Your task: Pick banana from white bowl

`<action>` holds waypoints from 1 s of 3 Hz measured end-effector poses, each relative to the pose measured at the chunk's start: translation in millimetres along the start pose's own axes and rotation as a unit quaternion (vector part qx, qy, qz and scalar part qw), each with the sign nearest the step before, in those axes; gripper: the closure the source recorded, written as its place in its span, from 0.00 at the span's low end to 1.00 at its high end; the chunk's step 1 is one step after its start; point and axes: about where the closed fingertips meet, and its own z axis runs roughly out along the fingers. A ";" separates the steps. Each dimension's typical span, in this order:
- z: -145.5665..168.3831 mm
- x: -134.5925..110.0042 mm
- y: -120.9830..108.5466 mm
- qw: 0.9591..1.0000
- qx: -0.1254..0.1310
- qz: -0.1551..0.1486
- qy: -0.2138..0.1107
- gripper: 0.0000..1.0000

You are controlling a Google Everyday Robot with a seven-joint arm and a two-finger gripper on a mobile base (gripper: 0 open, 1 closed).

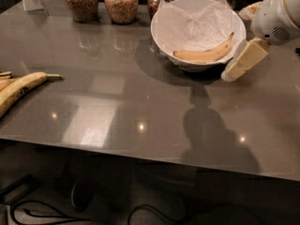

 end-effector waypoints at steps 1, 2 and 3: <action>31.0 -10.5 -41.4 0.999 0.019 -0.013 -0.034 0.00; 70.1 -24.3 -78.2 0.997 0.024 -0.013 -0.069 0.00; 70.2 -24.3 -78.2 0.997 0.024 -0.014 -0.069 0.00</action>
Offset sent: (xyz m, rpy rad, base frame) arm 0.1597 0.0298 -0.0170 0.1528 -0.1449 0.0741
